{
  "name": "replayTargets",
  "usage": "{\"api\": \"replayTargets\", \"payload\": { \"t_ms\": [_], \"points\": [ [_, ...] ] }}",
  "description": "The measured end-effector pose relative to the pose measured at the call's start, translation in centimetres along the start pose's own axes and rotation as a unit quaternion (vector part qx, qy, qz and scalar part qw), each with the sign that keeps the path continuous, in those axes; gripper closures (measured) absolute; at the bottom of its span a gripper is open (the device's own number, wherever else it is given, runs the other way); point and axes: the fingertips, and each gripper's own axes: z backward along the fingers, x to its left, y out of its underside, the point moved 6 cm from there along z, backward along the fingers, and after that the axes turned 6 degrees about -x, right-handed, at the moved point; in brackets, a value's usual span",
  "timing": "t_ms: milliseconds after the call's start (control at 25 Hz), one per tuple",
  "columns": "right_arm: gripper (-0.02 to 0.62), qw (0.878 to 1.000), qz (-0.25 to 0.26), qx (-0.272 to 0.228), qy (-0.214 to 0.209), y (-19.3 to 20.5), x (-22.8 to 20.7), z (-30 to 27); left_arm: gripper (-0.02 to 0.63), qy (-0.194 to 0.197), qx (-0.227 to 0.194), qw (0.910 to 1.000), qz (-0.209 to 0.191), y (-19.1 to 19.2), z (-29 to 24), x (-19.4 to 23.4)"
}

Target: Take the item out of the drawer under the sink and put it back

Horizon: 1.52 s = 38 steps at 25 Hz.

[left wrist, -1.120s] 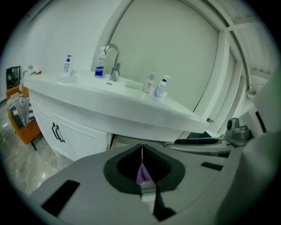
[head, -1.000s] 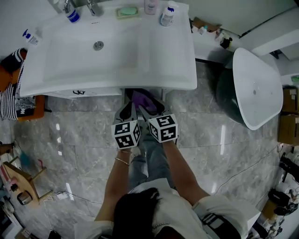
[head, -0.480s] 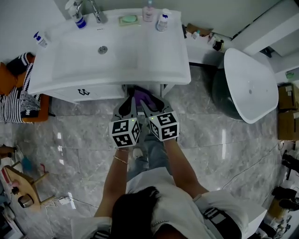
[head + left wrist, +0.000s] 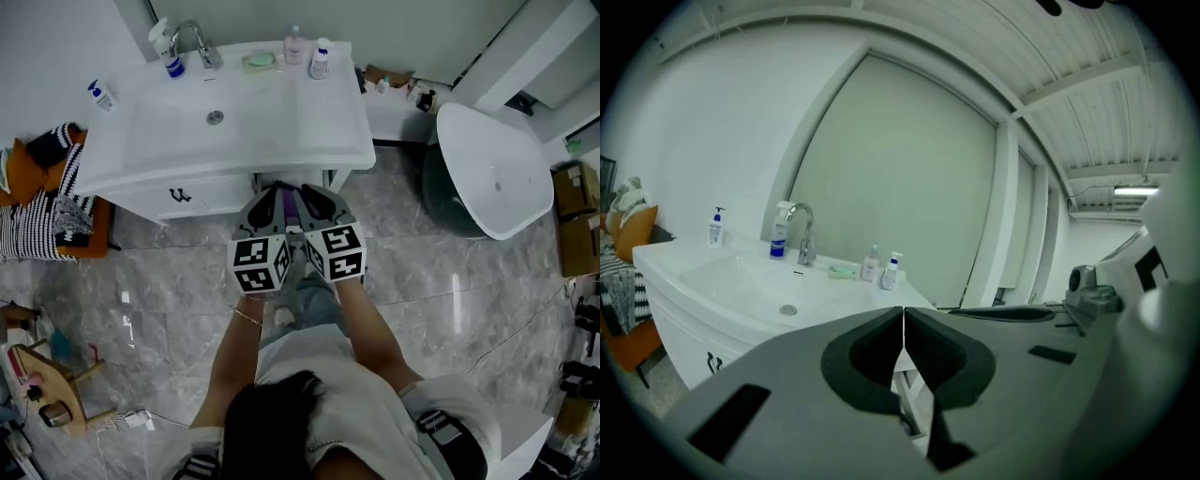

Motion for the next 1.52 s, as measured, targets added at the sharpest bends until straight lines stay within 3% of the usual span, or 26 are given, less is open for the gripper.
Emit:
{"api": "replayTargets", "payload": {
  "t_ms": [280, 880, 1040, 1520],
  "points": [
    [0.577, 1.000, 0.008, -0.013, 0.011, -0.3, 1.3, 1.9, 0.598, 0.008, -0.006, 0.9999, 0.002, 0.1, 1.8, -1.2],
    [0.580, 1.000, 0.015, -0.011, 0.008, -0.2, 1.8, 2.0, 0.603, -0.001, 0.005, 0.9999, -0.015, 0.7, 2.1, -0.8],
    [0.580, 1.000, 0.016, -0.011, 0.005, 0.0, 1.7, 1.8, 0.601, 0.010, -0.004, 0.9999, 0.002, 0.8, 1.9, -0.9],
    [0.580, 1.000, 0.003, 0.021, -0.010, 1.6, 0.6, 0.6, 0.601, -0.011, 0.021, 0.9996, 0.015, 2.5, 0.4, -0.3]
  ]
}}
